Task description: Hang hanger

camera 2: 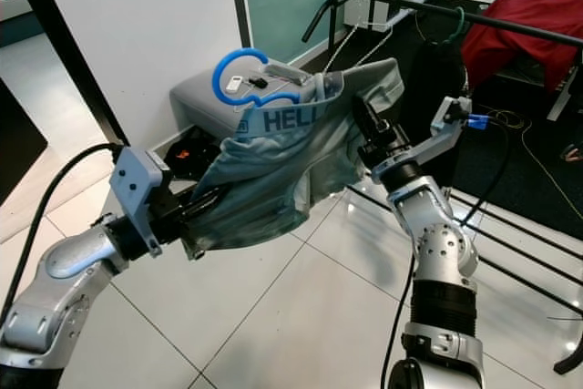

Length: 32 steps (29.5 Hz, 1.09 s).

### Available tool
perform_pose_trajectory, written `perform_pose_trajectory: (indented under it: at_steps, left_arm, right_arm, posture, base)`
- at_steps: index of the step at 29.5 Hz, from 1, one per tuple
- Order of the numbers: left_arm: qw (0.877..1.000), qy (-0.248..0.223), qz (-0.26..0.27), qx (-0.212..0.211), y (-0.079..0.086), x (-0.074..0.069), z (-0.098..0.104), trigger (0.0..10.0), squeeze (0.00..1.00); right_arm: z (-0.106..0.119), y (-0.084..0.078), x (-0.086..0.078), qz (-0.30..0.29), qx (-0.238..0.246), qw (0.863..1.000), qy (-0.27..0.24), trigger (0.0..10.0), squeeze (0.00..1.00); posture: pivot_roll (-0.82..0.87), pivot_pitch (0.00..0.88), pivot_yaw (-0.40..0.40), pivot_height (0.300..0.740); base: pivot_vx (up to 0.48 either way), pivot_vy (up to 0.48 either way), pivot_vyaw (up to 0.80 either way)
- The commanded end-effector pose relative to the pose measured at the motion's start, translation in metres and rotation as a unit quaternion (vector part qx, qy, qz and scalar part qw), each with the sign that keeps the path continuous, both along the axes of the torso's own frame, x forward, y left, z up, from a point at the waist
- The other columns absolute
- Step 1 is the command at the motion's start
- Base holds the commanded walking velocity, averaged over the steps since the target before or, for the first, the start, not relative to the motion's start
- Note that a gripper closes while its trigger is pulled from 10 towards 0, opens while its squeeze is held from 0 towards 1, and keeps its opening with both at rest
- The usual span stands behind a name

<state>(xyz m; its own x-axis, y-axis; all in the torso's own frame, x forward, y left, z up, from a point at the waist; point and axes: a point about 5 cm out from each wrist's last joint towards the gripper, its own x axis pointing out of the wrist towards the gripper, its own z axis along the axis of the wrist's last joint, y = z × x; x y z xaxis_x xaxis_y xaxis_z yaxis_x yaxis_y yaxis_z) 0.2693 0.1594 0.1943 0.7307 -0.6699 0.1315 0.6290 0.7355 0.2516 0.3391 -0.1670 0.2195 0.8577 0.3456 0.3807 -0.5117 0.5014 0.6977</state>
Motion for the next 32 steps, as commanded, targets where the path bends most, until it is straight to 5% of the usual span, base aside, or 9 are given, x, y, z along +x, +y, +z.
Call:
perform_pose_trajectory:
  at_steps: [1,5,6,8,11,15,26,27,32]
  left_arm:
    - [1.000,-0.007,0.026,0.017,0.011,0.001,0.001,10.0,0.00]
    - [0.999,-0.005,0.028,0.019,0.012,0.001,0.000,10.0,0.00]
    - [1.000,-0.005,0.026,0.017,0.011,0.001,0.000,10.0,0.00]
    - [1.000,-0.006,0.024,0.015,0.010,0.000,0.001,10.0,0.00]
    - [1.000,-0.007,0.020,0.011,0.007,0.000,0.001,10.0,0.00]
    - [1.000,-0.008,0.017,0.010,0.006,-0.001,0.001,10.0,0.00]
    - [1.000,-0.010,0.017,0.010,0.005,-0.001,0.002,10.0,0.00]
    - [1.000,-0.010,0.016,0.008,0.005,-0.001,0.002,10.0,0.00]
    - [1.000,-0.009,0.018,0.009,0.005,-0.001,0.002,10.0,0.00]
  right_arm:
    - [-0.003,-0.005,0.002,-0.025,-0.009,1.000,0.010,0.0,0.00]
    - [-0.005,-0.004,0.003,-0.023,-0.018,0.999,0.015,0.7,0.00]
    - [-0.005,-0.001,0.001,-0.012,-0.022,1.000,0.007,10.0,0.14]
    - [-0.004,0.001,0.000,-0.003,-0.023,1.000,0.000,10.0,0.14]
    - [-0.008,0.001,0.001,-0.015,-0.040,0.999,0.018,10.0,1.00]
    - [-0.015,-0.002,0.004,-0.023,-0.045,0.997,0.052,10.0,0.00]
    - [-0.017,-0.008,0.007,-0.040,-0.042,0.997,0.056,9.1,0.00]
    - [-0.016,-0.009,0.006,-0.045,-0.041,0.997,0.047,0.0,0.00]
    - [-0.015,-0.015,0.006,-0.068,-0.035,0.996,0.043,0.0,0.00]
  posture:
    - [-0.08,0.022,0.007,0.740]
    - [-0.08,0.022,0.006,0.740]
    - [-0.08,0.025,0.005,0.740]
    - [-0.08,0.025,0.005,0.740]
    - [-0.08,0.031,0.007,0.740]
    - [-0.08,0.036,0.004,0.740]
    - [-0.08,0.038,0.004,0.740]
    - [-0.08,0.039,0.004,0.740]
    - [-0.08,0.040,0.005,0.740]
  base:
    - [0.000,0.000,0.00]
    - [0.000,0.000,0.00]
    - [0.000,0.000,0.00]
    - [0.000,0.000,0.00]
    - [0.000,0.000,0.00]
    - [0.000,0.000,0.00]
    - [0.000,0.000,0.00]
    - [0.000,0.000,0.00]
    - [0.000,0.000,0.00]
